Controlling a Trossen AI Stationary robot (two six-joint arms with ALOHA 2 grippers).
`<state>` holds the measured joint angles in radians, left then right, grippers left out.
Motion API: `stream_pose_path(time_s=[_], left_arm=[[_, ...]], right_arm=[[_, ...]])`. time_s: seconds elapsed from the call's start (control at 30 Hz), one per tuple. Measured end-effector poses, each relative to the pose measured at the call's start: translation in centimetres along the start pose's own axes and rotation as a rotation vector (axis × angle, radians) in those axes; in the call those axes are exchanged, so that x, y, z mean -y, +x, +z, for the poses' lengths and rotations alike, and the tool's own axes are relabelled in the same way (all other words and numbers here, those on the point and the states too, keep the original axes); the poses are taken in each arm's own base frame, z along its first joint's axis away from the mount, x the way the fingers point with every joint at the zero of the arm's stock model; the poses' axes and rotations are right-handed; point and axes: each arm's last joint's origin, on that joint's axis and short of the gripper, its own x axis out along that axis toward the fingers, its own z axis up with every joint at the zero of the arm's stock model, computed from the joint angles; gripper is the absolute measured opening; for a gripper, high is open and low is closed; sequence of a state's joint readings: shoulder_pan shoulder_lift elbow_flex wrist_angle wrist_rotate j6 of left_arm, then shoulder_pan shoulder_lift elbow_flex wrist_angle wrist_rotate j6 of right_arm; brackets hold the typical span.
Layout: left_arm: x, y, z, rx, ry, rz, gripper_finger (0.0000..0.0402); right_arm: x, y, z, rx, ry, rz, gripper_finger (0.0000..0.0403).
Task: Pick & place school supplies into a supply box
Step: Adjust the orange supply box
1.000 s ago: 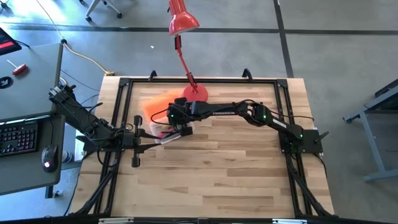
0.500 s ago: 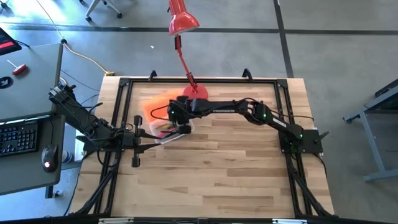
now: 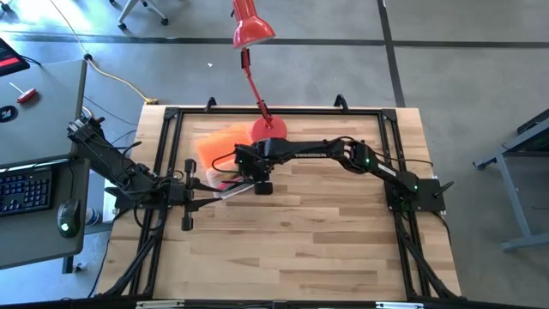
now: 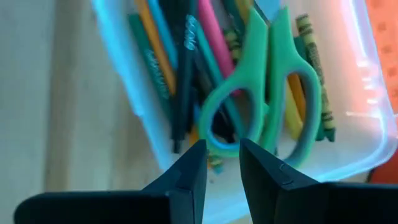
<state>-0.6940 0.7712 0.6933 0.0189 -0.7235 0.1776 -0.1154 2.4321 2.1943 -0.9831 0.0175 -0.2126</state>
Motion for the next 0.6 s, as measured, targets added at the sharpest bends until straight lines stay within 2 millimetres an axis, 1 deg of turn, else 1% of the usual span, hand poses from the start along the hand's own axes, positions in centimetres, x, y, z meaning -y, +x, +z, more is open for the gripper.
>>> stream_pose_path(time_s=[0.23, 0.43, 0.6], left_arm=[[0.0, 0.0, 0.0, 0.0, 0.0, 0.001, 0.0117], [0.0, 0.0, 0.0, 0.0, 0.0, 0.001, 0.0117], [0.0, 0.0, 0.0, 0.0, 0.0, 0.001, 0.0117]], right_arm=[[-1.3, -0.3, -0.1, -0.03, -0.019, 0.019, 0.0073], [-1.8, -0.4, -0.1, -0.054, -0.047, -0.015, 0.0073], [-2.3, -0.5, -1.1, -0.142, -0.032, 0.068, 0.0073]])
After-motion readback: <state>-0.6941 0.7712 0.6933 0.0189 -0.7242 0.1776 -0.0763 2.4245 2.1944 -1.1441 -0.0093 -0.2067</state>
